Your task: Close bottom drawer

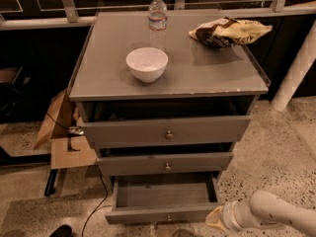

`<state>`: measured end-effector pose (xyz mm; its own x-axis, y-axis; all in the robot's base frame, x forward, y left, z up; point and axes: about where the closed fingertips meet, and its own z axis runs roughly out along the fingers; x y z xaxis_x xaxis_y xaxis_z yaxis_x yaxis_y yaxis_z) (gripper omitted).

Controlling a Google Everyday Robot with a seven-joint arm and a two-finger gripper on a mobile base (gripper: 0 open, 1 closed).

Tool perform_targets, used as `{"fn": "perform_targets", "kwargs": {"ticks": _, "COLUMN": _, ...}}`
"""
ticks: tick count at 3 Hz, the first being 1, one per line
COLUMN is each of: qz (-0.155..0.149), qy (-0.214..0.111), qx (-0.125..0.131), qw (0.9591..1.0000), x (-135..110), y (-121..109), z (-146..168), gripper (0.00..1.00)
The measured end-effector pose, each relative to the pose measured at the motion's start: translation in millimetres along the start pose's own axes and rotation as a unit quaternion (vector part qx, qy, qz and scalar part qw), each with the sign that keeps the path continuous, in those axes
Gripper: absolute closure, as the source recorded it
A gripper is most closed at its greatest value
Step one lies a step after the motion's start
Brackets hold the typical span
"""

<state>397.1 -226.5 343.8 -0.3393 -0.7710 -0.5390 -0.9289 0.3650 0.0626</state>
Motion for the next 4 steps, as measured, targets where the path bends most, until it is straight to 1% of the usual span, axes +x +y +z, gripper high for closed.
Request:
{"fn": "perform_targets", "kwargs": {"ticks": 1, "qz": -0.028, "qy": 0.003, "qx": 0.031, "qw": 0.9991, "x": 20.6, "y": -28.3, "z": 31.8, "gripper": 1.00}}
{"fn": "perform_targets", "kwargs": {"ticks": 2, "qz": -0.032, "qy": 0.004, "qx": 0.040, "qw": 0.9987, "x": 42.0, "y": -54.4, "z": 62.2, "gripper": 1.00}}
{"fn": "perform_targets", "kwargs": {"ticks": 3, "qz": -0.021, "qy": 0.010, "qx": 0.034, "qw": 0.9992, "x": 63.7, "y": -72.3, "z": 88.0, "gripper": 1.00}}
{"fn": "perform_targets", "kwargs": {"ticks": 4, "qz": -0.001, "qy": 0.017, "qx": 0.019, "qw": 0.9997, "x": 84.8, "y": -82.0, "z": 108.3, "gripper": 1.00}}
